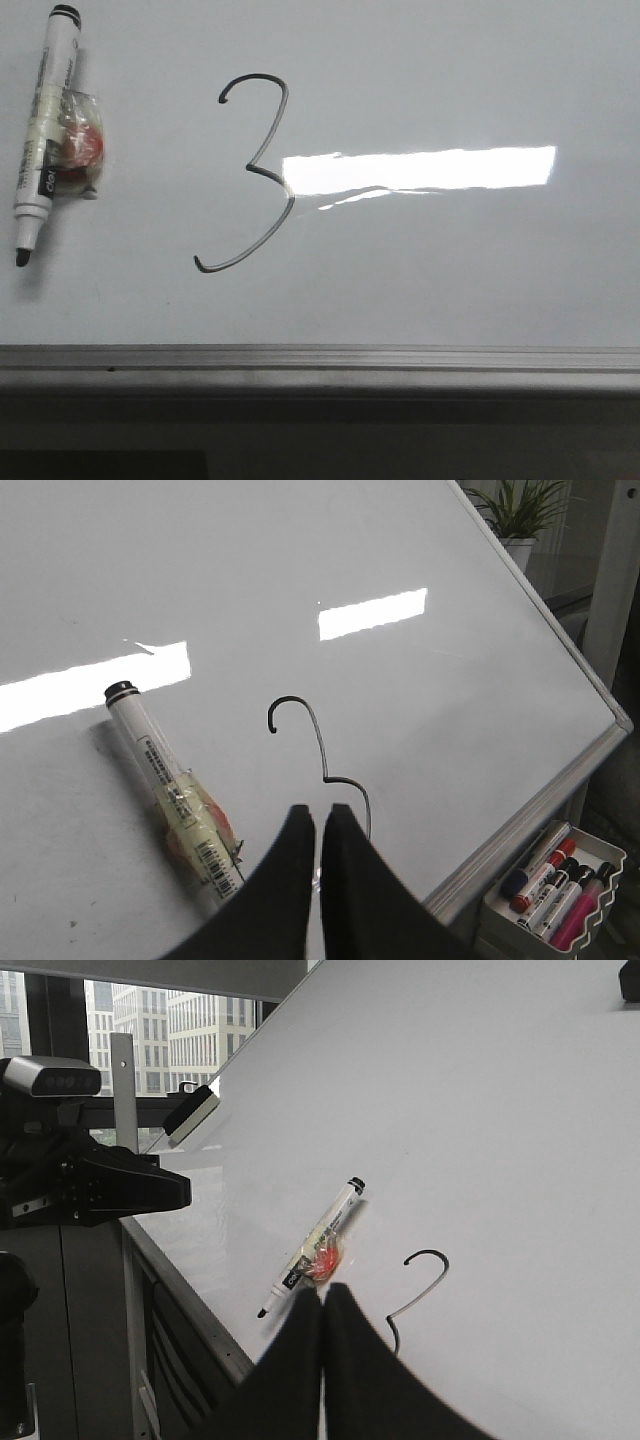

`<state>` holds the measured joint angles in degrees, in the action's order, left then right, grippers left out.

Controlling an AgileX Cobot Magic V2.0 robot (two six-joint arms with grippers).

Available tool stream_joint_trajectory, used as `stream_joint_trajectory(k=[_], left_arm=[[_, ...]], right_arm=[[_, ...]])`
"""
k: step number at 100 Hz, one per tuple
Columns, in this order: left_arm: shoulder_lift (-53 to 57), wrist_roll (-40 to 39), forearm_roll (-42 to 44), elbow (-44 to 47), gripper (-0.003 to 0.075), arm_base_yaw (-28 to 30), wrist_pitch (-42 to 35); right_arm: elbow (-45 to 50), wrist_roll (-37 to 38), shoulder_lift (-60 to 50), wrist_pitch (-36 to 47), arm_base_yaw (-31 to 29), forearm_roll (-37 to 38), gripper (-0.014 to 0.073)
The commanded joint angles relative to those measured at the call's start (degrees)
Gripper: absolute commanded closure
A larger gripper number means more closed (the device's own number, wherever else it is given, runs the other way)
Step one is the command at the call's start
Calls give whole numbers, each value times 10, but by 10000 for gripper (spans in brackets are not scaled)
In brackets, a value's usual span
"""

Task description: Write number 3 on whiteboard

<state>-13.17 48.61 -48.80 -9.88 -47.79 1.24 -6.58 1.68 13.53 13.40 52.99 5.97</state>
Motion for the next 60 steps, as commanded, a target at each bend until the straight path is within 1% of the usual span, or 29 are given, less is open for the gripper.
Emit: stream_joint_trajectory(k=[1,10,13,14,15,18,19,21,22,24,25,26,27,28,29,30,31,32,33,35,36,37,42,56,57,60], left_arm=[[-4,1,-1,-17,741,2,-25],[-4,0,18,-17,741,2,-29],[-4,-8,46,-16,741,3,-38],[-4,-17,77,-16,741,5,-42],[-4,-23,77,-16,741,6,-43],[-4,-59,130,-15,741,11,-48],[-4,-99,149,-14,741,14,-48],[-4,-129,177,-13,741,20,-48],[-4,-161,187,-13,741,24,-48],[-4,-196,209,-12,741,28,-48],[-4,-213,233,-10,741,31,-48],[-4,-250,246,-10,741,37,-48],[-4,-268,260,-9,741,40,-48],[-4,-306,303,-7,741,46,-48],[-4,-342,318,-6,741,54,-48],[-4,-360,332,-6,741,54,-49],[-4,-395,361,-5,741,61,-49],[-4,-395,375,-5,741,65,-49],[-4,-426,388,-4,741,74,-49],[-4,-465,421,-2,741,82,-49],[-4,-486,439,-2,741,96,-49],[-4,-494,446,-1,741,96,-49],[-4,-525,479,2,741,136,-49],[-3,-526,492,11,741,237,-50],[-1,-526,494,13,741,252,-50],[4,-526,496,16,741,266,-50]], right_arm=[[-15,-4,3,49,-3,5,658],[-15,-4,3,49,-3,5,658],[-15,-4,3,49,-3,5,658],[-15,-4,3,49,-3,5,658],[-15,-4,3,49,-3,5,658],[-15,-4,3,49,-3,5,658],[-15,-4,3,49,-3,5,658],[-15,-4,3,49,-3,5,658],[-15,-4,3,49,-3,5,658],[-15,-4,3,49,-3,5,658],[-15,-4,3,49,-3,5,658],[-15,-4,3,49,-3,5,658],[-15,-4,3,49,-3,5,658],[-15,-4,3,49,-3,5,658],[-15,-4,3,49,-3,5,658],[-15,-4,3,49,-3,5,658],[-15,-4,3,49,-3,5,658],[-15,-4,3,49,-3,5,658],[-15,-4,3,49,-3,5,658],[-15,-4,3,49,-3,5,658],[-15,-4,3,49,-3,5,658],[-15,-4,3,49,-3,5,658],[-15,-4,3,49,-3,5,658],[-15,-4,3,49,-3,5,658],[-15,-4,3,49,-3,5,658],[-15,-4,3,49,-3,5,658]])
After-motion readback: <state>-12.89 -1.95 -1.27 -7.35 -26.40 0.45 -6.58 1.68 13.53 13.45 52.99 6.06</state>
